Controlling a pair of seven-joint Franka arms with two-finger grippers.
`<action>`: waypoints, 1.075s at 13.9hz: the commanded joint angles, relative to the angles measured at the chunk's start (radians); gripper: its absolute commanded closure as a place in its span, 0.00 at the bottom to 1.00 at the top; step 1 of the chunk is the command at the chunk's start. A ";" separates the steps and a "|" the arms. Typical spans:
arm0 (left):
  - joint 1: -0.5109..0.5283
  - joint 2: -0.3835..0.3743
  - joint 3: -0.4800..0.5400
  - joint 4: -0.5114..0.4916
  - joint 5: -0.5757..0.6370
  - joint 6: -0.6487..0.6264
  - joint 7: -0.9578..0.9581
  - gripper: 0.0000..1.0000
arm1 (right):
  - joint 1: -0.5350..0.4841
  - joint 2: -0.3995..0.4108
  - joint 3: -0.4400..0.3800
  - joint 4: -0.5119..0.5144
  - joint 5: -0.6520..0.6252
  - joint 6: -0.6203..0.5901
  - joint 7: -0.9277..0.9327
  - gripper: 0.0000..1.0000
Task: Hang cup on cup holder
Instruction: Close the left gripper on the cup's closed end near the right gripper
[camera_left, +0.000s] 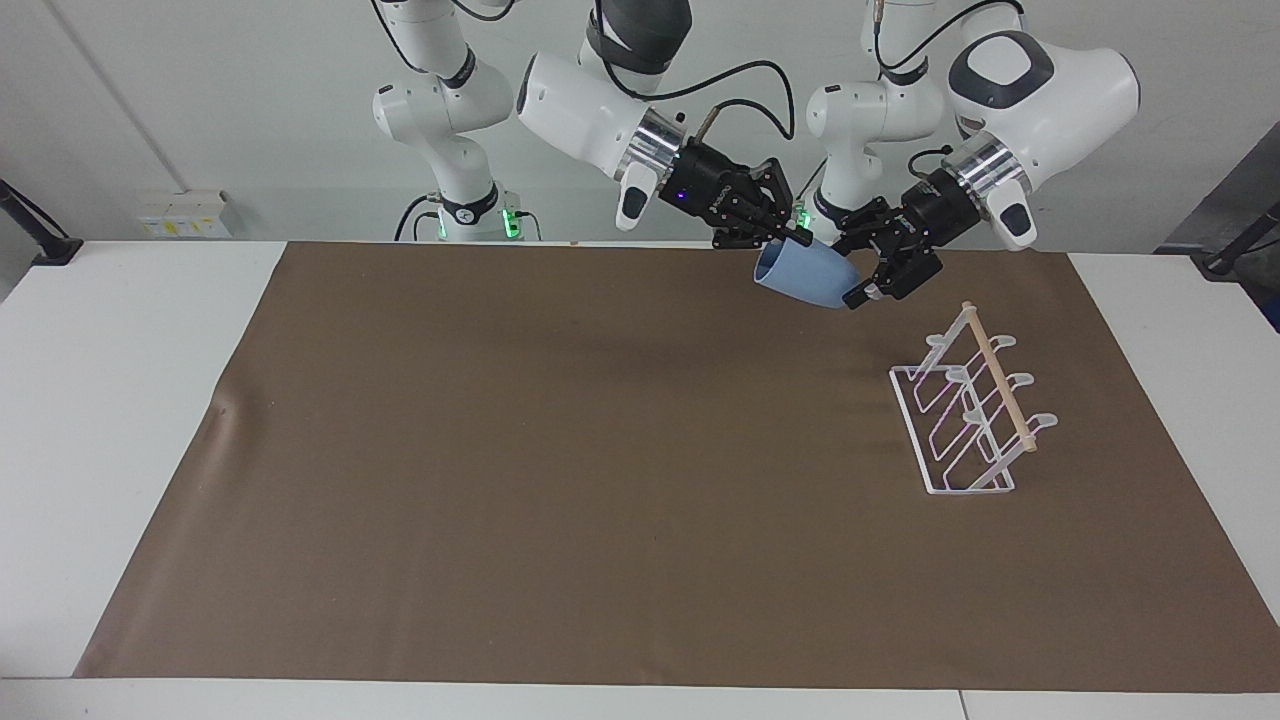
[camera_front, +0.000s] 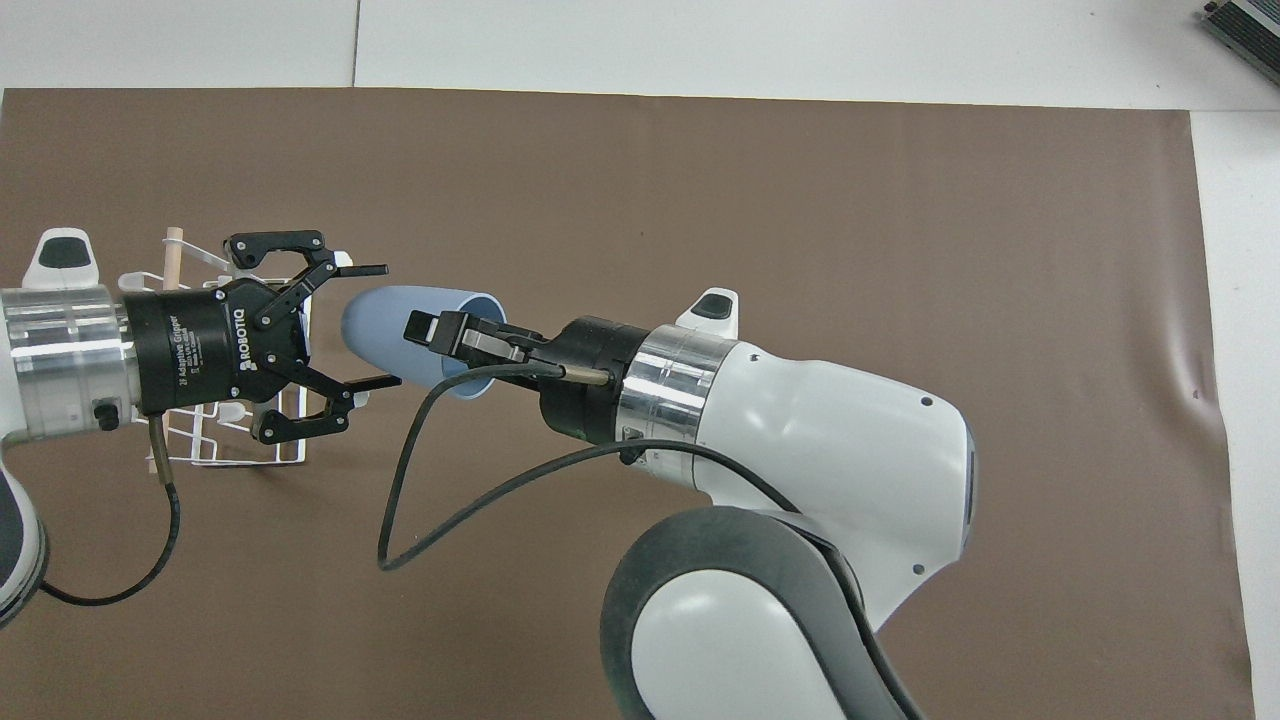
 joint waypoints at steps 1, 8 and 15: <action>-0.029 -0.008 0.005 -0.023 -0.010 0.037 0.019 0.19 | 0.003 -0.021 0.001 -0.021 0.019 0.013 -0.005 1.00; -0.034 -0.008 0.005 -0.018 -0.004 0.035 0.038 1.00 | 0.003 -0.021 0.001 -0.029 0.019 0.014 -0.005 1.00; -0.031 -0.008 0.005 -0.018 -0.002 0.025 0.051 1.00 | 0.003 -0.021 0.003 -0.028 0.019 0.011 0.016 0.13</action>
